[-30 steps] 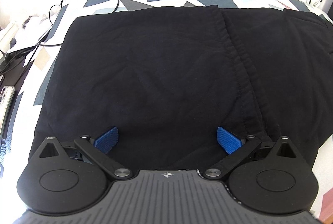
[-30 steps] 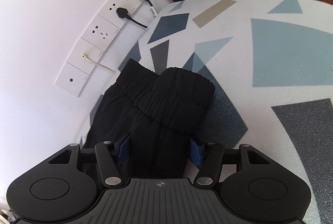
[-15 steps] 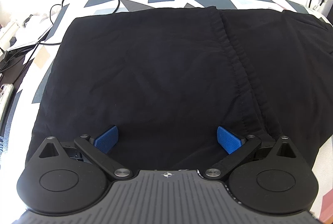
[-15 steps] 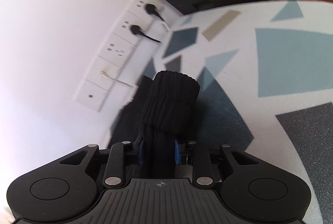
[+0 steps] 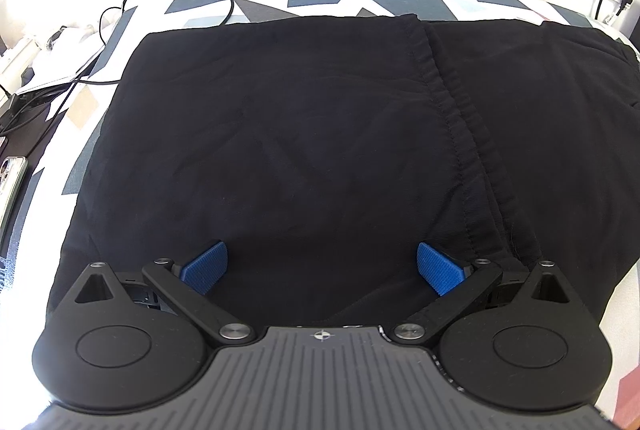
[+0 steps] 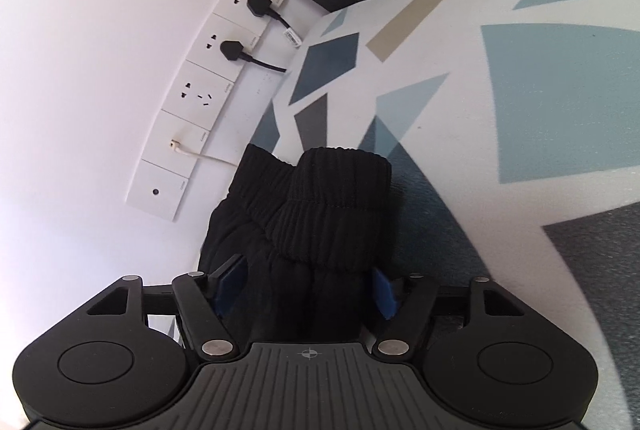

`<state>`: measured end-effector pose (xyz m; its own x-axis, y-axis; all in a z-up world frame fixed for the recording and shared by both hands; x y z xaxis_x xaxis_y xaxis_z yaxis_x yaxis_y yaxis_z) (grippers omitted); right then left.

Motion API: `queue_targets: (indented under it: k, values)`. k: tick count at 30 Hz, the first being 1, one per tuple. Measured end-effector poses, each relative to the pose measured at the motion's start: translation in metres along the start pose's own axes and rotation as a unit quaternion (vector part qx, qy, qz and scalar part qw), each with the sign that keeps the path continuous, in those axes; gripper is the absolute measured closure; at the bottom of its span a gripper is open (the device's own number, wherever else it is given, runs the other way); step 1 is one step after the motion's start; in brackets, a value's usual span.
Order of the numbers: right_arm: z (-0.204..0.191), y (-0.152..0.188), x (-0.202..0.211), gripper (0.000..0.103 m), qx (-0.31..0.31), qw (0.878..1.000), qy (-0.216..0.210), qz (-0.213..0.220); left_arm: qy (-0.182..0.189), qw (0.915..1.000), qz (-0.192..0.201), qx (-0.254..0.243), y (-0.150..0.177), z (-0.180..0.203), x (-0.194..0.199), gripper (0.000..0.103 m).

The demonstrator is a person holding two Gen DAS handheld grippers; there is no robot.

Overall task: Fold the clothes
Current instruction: 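Grasp the ribbed waistband of the folded black trousers with the right gripper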

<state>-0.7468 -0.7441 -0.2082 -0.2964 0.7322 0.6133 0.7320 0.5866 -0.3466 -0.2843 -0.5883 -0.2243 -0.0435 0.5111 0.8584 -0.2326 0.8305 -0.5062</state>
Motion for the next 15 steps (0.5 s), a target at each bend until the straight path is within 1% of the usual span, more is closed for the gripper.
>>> queue_targets:
  k: [2,3,6,8,10,12,13,15]
  values:
    - [-0.004,0.001,-0.002,0.075,0.016,1.000,0.005,0.003,0.000,1.0000,0.001,0.001,0.000,0.000,0.000,0.000]
    - [-0.005,0.001,-0.001,0.076,0.019,1.000,0.002,0.004,0.000,1.0000,0.001,0.001,0.000,0.000,0.000,0.000]
    - [-0.013,-0.002,0.014,0.080,0.033,0.999,-0.026,0.021,0.001,1.0000,-0.001,0.001,0.000,0.000,0.000,0.000]
    - [-0.019,-0.004,0.020,0.080,0.046,0.998,-0.036,0.024,-0.005,0.9999,-0.003,-0.011,-0.003,0.002,0.001,0.000]
    - [-0.019,-0.007,0.017,0.075,0.048,0.998,-0.037,0.015,-0.016,0.9992,-0.001,-0.036,-0.007,0.007,0.004,0.000]
    - [-0.017,-0.009,0.010,0.066,0.038,0.999,-0.027,0.001,-0.025,0.9977,0.012,-0.062,-0.011,0.014,0.009,0.001]
    - [-0.015,-0.009,0.006,0.064,0.034,0.999,-0.022,-0.004,-0.022,0.9971,0.020,-0.069,-0.013,0.018,0.012,0.001]
    - [-0.013,-0.009,0.000,0.053,0.031,0.999,-0.015,-0.007,-0.012,0.9969,0.021,-0.076,-0.017,0.024,0.012,0.001]
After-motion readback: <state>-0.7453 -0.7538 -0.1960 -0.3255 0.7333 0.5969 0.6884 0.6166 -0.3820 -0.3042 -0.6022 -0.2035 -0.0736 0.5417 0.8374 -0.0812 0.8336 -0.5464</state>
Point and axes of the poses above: each gripper's, at about its wrist camera, not at the fingertips, and x roughly against the way its jaws point, z to its right, y to its underside, the point moved 4 cm from there along -x, roughly the way its jaws point, and after that the axes turned 10 degrees about y, right-handed, at the moved point
